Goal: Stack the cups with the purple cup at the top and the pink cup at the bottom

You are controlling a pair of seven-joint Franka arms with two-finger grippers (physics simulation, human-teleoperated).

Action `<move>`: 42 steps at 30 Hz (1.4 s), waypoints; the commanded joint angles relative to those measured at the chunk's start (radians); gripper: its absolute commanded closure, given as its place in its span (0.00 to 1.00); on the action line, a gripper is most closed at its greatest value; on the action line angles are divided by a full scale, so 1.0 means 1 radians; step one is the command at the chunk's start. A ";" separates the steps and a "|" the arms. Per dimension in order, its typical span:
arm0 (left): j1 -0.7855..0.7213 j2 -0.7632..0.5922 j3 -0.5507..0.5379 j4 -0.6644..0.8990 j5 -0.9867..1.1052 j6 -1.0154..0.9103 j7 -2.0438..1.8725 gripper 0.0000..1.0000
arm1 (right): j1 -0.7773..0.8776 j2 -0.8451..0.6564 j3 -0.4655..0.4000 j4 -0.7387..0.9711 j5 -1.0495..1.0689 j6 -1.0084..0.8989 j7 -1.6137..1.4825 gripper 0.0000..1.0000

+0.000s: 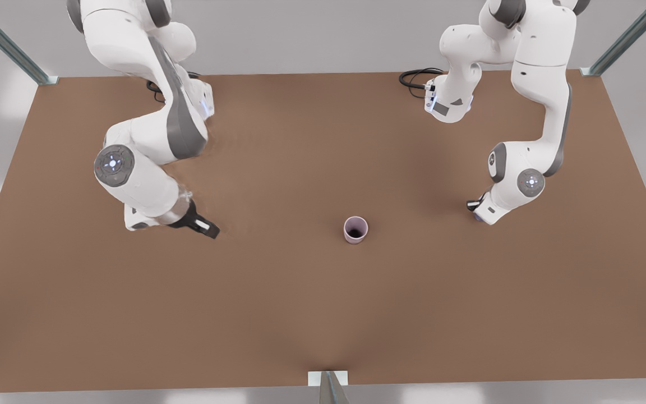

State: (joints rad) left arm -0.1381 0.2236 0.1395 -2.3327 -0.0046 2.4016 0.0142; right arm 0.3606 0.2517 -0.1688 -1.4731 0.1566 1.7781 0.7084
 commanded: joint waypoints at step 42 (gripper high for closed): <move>-0.557 0.335 -0.152 0.932 0.038 -0.388 -0.905 0.79 | -0.359 -0.137 0.064 0.220 -0.184 -0.436 -0.707 0.00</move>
State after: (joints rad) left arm -0.6893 0.5557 -0.0121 -1.3988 0.0335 1.9658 -0.6680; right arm 0.0029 0.1160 -0.1040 -1.2543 -0.0296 1.3428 0.0709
